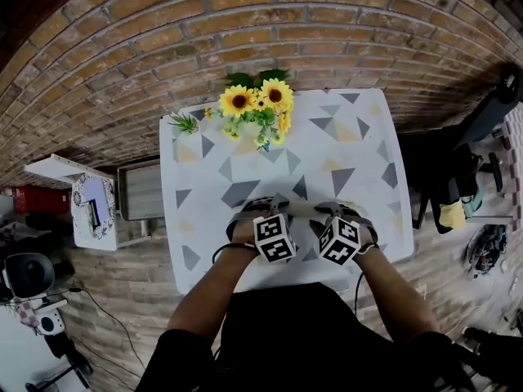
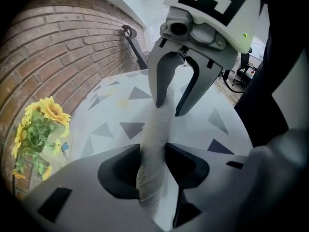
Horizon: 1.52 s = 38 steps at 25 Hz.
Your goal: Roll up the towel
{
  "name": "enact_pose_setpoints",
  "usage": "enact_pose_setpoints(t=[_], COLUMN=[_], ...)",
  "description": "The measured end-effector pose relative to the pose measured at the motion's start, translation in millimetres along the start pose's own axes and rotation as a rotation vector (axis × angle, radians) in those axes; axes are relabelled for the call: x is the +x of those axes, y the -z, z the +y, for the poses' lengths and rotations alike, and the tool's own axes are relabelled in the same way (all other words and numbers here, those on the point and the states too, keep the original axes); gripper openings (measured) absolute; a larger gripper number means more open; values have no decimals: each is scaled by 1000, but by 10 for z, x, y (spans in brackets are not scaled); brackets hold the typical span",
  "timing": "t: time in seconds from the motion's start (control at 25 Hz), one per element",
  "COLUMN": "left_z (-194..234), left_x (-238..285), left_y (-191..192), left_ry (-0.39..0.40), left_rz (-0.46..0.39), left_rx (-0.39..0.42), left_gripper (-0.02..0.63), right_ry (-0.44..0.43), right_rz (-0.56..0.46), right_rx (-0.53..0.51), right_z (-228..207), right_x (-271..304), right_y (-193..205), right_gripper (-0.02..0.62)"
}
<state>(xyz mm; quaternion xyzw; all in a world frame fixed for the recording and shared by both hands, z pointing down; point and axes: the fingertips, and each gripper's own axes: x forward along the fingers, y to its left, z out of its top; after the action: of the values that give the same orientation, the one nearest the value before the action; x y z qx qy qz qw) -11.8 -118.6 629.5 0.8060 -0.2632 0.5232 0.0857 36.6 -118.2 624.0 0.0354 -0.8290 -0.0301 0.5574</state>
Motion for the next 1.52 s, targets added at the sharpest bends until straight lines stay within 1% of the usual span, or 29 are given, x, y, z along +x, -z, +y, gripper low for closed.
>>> enact_pose_setpoints(t=[0.16, 0.32, 0.52, 0.64, 0.76, 0.8, 0.88, 1.0, 1.08, 1.16, 1.24, 1.28, 1.32, 1.4, 1.52], left_z=[162, 315, 431, 523, 617, 636, 665, 687, 610, 461, 277, 175, 65, -166, -429], left_x=[7, -3, 20, -13, -127, -189, -353, -674, -894, -1089, -1258, -1335, -1405, -1532, -1736], left_y=[-14, -9, -6, -24, -15, -13, -26, -61, -99, -175, -263, -309, -360, -468, -597], left_ry=[-19, -43, -41, -48, -86, -103, -146, -236, -294, -342, -391, -413, -431, -457, -499], left_rz=[-20, -33, -62, -88, -96, -101, -129, -205, -274, -362, -440, -471, -498, -537, -574], left_rx=[-42, -66, -100, -142, -168, -188, -265, -434, -555, -682, -795, -834, -861, -886, -883], left_gripper=[178, 178, 178, 178, 178, 178, 178, 175, 144, 107, 78, 69, 60, 48, 35], right_ry=[13, 4, -14, 0, 26, 31, 37, 44, 37, 30, 36, 40, 42, 46, 63], right_rz=[3, 10, 13, -26, -118, -155, -234, -353, -417, -468, -512, -538, -567, -626, -710], right_rx=[12, 30, 76, 147, 225, 250, 300, 349, 352, 341, 333, 336, 344, 365, 384], right_z=[-190, -307, -422, -525, -627, -640, -643, -609, -520, -407, -339, -315, -287, -216, -141], right_x=[60, 98, 155, 80, -141, -241, -457, -750, -946, -1151, -1335, -1424, -1516, -1706, -2003], right_y=[-58, -90, -125, -177, -260, -272, -258, -162, -64, 79, 258, 334, 397, 496, 563], right_gripper=[155, 153, 152, 153, 152, 150, 135, 72, 44, 17, 17, 17, 17, 17, 17])
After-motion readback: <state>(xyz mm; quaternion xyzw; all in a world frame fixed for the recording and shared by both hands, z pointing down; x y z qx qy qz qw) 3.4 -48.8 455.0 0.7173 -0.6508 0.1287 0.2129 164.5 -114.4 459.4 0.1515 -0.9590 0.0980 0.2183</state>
